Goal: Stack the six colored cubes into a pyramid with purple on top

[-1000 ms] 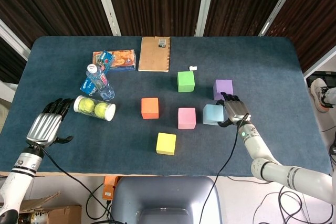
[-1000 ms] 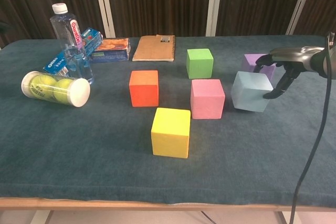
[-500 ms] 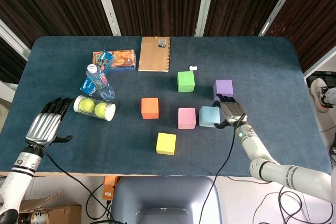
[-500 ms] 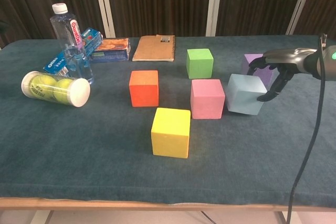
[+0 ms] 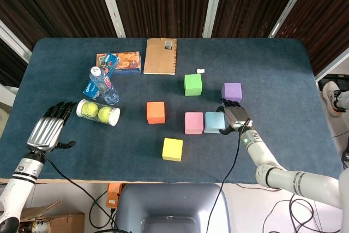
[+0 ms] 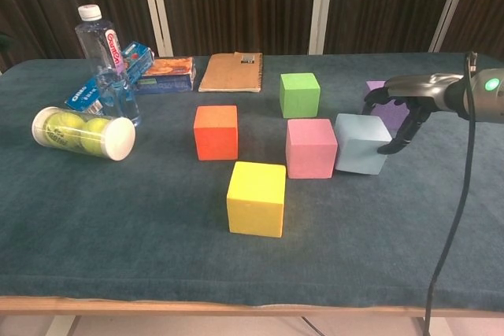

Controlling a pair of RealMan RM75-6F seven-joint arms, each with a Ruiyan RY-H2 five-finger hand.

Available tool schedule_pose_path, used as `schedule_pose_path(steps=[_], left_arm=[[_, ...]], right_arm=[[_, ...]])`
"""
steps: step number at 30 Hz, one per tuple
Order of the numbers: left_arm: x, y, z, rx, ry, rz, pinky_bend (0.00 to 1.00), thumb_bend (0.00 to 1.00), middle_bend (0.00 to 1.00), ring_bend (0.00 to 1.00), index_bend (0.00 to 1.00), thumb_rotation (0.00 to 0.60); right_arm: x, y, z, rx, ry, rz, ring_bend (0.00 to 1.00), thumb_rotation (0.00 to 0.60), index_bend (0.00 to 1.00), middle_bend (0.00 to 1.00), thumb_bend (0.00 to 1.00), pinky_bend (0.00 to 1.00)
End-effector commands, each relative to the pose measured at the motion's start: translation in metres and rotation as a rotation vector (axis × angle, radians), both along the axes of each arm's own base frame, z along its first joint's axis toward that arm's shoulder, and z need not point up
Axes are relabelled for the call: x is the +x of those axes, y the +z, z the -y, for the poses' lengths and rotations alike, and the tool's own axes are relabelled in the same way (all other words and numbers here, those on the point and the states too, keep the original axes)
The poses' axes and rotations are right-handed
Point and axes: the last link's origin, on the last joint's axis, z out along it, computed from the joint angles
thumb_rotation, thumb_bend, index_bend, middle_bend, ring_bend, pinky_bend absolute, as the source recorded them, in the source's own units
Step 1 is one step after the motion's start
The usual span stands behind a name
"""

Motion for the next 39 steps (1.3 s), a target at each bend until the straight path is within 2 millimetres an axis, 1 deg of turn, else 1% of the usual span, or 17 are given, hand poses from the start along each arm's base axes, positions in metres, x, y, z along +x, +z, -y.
schedule_pose_path(steps=[1,9,15,24,27,37,39], left_arm=[[0.000,0.000,0.000,0.000,0.000,0.000,0.13,0.03,0.08,0.03,0.00,0.600],[-0.001,0.001,0.000,0.003,0.002,0.002,0.13,0.03,0.08,0.03,0.00,0.600],[-0.002,0.001,0.001,0.002,0.003,0.003,0.13,0.03,0.08,0.03,0.00,0.600],[-0.002,0.002,0.001,0.003,0.003,0.003,0.13,0.03,0.08,0.03,0.00,0.600],[-0.003,0.002,0.001,0.004,0.003,0.003,0.13,0.03,0.08,0.03,0.00,0.600],[-0.004,0.003,0.001,0.002,0.005,0.003,0.13,0.03,0.08,0.03,0.00,0.600],[-0.004,0.003,0.001,0.002,0.005,0.004,0.13,0.03,0.08,0.03,0.00,0.600]], right_arm=[[0.002,-0.003,0.000,0.002,0.002,-0.004,0.00,0.600,0.46,0.01,0.19,0.00],[0.004,-0.009,0.001,0.011,-0.004,-0.013,0.00,0.600,0.41,0.02,0.19,0.00],[0.005,-0.010,0.002,0.011,-0.004,-0.010,0.00,0.600,0.41,0.02,0.19,0.00],[0.012,-0.015,0.003,0.014,0.003,-0.003,0.00,0.600,0.40,0.02,0.19,0.00],[0.013,-0.016,0.003,0.016,0.006,-0.008,0.00,0.600,0.37,0.02,0.19,0.00],[0.014,-0.017,0.003,0.026,0.006,-0.009,0.00,0.600,0.23,0.02,0.19,0.00],[0.015,-0.017,0.003,0.028,0.007,-0.008,0.00,0.600,0.22,0.02,0.19,0.00]])
